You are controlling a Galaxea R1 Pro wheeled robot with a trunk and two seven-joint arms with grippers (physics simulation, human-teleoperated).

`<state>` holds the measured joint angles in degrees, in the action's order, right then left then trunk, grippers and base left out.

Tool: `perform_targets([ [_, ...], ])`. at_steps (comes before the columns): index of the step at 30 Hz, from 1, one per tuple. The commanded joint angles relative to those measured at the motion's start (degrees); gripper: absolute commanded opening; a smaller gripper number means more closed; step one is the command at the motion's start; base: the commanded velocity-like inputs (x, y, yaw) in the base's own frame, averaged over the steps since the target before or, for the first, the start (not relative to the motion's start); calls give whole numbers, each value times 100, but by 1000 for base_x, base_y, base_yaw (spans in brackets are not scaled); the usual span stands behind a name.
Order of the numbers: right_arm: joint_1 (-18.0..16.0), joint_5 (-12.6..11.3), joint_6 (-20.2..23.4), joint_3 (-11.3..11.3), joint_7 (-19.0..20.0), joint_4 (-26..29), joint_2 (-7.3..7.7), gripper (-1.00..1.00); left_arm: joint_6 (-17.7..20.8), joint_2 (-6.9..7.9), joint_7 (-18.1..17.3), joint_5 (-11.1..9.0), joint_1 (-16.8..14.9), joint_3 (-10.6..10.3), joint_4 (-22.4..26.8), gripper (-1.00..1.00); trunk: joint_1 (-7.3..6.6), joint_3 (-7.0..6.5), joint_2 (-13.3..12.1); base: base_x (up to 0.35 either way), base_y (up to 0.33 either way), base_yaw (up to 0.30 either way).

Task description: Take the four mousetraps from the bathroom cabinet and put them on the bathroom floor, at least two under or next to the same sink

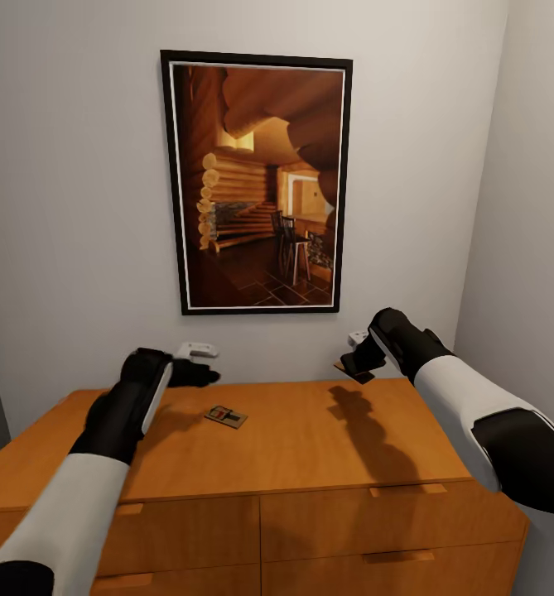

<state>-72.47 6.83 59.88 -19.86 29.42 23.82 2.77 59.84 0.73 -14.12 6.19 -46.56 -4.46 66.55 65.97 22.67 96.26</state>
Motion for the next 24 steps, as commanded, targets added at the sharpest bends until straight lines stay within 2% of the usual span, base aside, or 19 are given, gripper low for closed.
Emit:
perform_targets([
  [1,-4,47,12,-20,64,9,4,-100,16,-80,6,153,-49,-2,-50,100,0,8,4,0,0,0],
  [2,-4,40,12,-19,65,9,4,-100,16,-298,113,328,-183,9,-216,100,0,8,4,0,0,0],
  [4,-4,25,12,-18,69,9,4,-100,16,-482,189,442,-358,19,-392,100,0,8,4,0,0,0],
  [7,-4,22,12,-18,71,9,4,-100,16,-538,215,472,-438,20,-455,100,0,8,4,0,0,0],
  [14,-4,20,12,-18,72,9,4,-100,16,-489,176,492,-470,-22,-476,100,0,8,4,0,0,0],
  [18,-4,20,12,-18,72,9,7,-100,16,-457,-29,495,-474,-149,-482,100,0,8,4,0,0,0],
  [19,-4,18,12,-18,73,9,8,-100,16,-447,-133,497,-474,-206,-481,100,0,8,4,0,0,0],
  [20,-4,16,12,-18,73,7,10,-100,16,-411,-405,502,-475,-350,-473,100,0,8,4,0,0,0],
  [23,-4,14,12,-18,68,6,11,-100,16,-300,-964,523,-476,-603,-448,100,0,8,4,0,0,0],
  [24,-4,13,12,-18,67,4,12,-100,16,-186,-1373,543,-476,-789,-432,100,0,8,4,0,0,0],
])
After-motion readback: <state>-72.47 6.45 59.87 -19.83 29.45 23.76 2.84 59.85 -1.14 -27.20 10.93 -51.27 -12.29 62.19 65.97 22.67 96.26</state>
